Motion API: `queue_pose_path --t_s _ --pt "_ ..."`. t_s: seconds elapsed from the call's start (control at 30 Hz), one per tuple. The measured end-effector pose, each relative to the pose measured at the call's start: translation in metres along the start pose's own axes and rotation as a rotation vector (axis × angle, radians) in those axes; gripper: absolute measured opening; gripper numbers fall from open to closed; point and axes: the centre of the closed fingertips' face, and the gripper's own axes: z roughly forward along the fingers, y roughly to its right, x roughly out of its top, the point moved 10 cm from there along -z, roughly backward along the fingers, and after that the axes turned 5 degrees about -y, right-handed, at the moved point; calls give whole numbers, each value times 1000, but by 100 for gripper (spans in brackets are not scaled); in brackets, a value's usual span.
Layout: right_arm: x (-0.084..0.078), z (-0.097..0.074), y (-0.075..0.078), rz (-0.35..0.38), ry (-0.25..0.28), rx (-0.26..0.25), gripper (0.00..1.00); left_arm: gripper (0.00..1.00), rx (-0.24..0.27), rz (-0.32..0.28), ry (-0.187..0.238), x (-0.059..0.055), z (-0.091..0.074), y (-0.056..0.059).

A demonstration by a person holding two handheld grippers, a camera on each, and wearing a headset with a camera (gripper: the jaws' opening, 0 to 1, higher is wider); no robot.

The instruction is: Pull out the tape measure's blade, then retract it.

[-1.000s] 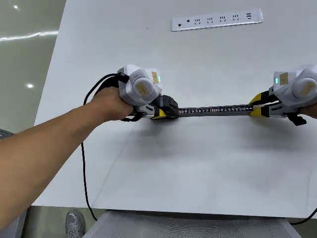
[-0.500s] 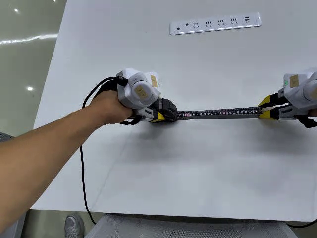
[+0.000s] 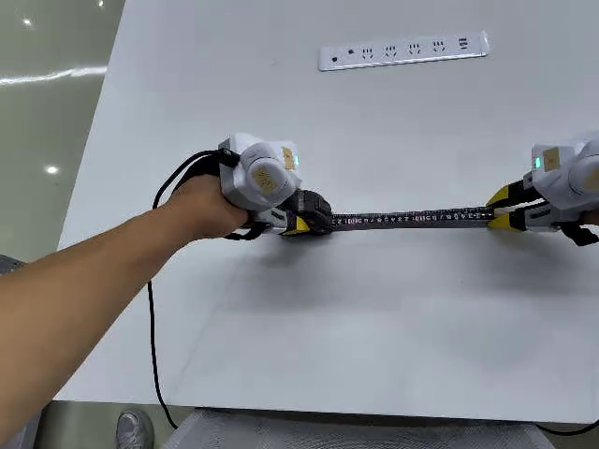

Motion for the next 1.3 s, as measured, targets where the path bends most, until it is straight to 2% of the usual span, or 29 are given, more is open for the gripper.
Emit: queue_pose_path --t_s 0.53,0.67,0.87,0.93,1.03,1.13,1.23,1.3 --pt "8 -3 0 -54 -63 -24 12 32 26 6 24 -3 3 -2" --pt "9 -3 -2 -61 -73 -33 13 33 36 10 16 -4 4 -1" --pt "10 -4 -2 -56 -86 -46 14 35 50 -30 30 -6 4 0" --pt "10 -4 -2 -37 -88 -54 15 39 47 -54 39 -6 4 2" --pt "9 -5 -1 5 -88 -69 17 43 81 -54 14 -8 3 4" --pt "8 -5 -1 63 -82 -85 22 45 92 -93 37 -8 -2 6" --pt "6 -6 -4 109 -79 -94 28 48 107 -107 37 -9 -4 10" --pt "6 -8 -7 133 -80 -98 31 49 123 -147 41 -11 -8 12"
